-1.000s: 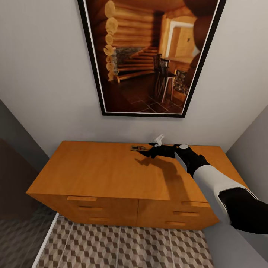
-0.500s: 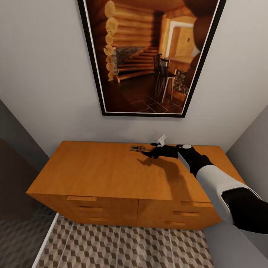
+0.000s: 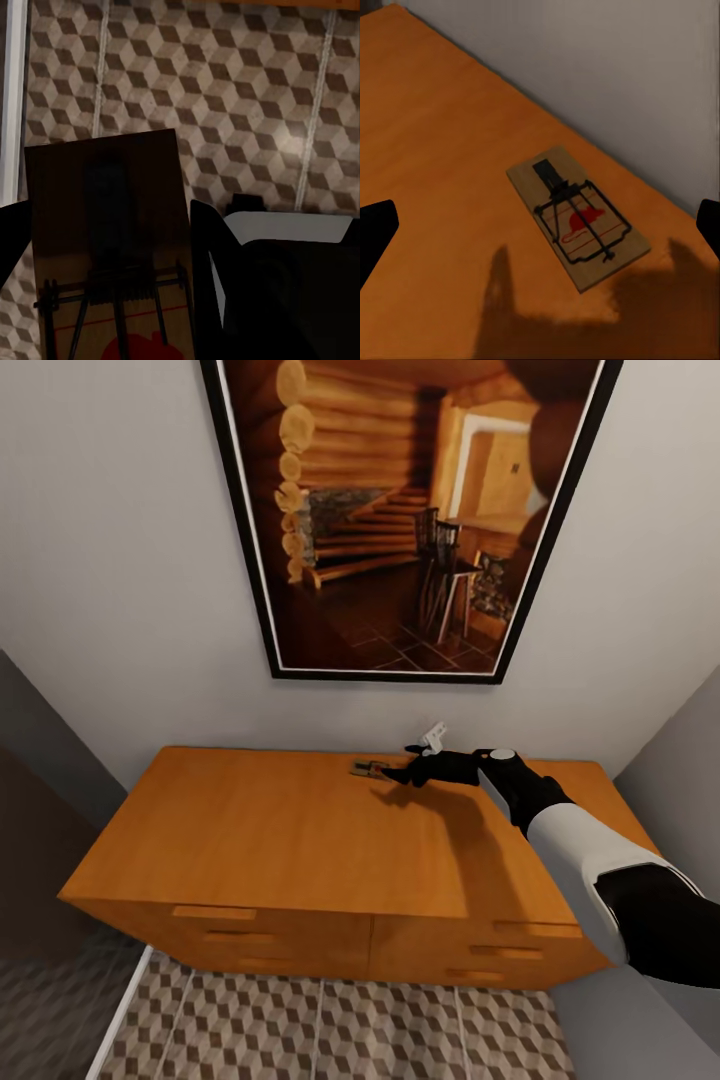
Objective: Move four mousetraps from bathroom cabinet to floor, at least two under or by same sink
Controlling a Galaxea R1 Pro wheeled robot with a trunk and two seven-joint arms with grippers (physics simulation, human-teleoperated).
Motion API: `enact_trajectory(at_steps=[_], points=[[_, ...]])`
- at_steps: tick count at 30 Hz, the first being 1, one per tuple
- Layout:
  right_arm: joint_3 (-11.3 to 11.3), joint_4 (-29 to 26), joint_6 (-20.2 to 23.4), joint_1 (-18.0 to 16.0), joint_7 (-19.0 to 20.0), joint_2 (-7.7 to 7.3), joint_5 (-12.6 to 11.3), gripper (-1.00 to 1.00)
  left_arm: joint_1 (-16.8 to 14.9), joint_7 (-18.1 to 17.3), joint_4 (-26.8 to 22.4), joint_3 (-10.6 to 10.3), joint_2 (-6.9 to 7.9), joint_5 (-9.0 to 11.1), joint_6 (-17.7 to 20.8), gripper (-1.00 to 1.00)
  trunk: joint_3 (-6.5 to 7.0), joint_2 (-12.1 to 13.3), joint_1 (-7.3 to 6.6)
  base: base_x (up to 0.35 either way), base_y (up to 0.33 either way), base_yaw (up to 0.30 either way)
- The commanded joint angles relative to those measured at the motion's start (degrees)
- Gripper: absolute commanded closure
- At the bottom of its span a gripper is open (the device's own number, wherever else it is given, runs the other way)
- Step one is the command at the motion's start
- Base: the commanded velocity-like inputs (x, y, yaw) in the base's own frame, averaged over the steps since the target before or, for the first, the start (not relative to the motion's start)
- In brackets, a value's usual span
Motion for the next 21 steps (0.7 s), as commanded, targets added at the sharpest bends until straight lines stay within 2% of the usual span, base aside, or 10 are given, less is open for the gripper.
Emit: enact_trajectory(at_steps=[1, 21], points=[[0.1, 0.0, 0.2, 0.0, 0.1, -0.01, -0.1, -1.00, 0.0, 0.3, 0.1, -0.4, -0.03, -0.1, -0.1, 1.00, -0.09, -0.1, 0.04, 0.128, 0.000, 0.000], [0.1, 2.0, 0.2, 0.0, 0.1, 0.11, 0.8, -1.00, 0.0, 0.2, 0.1, -0.4, 0.05, -0.1, -0.1, 1.00, -0.50, -0.1, 0.04, 0.014, 0.000, 0.000]])
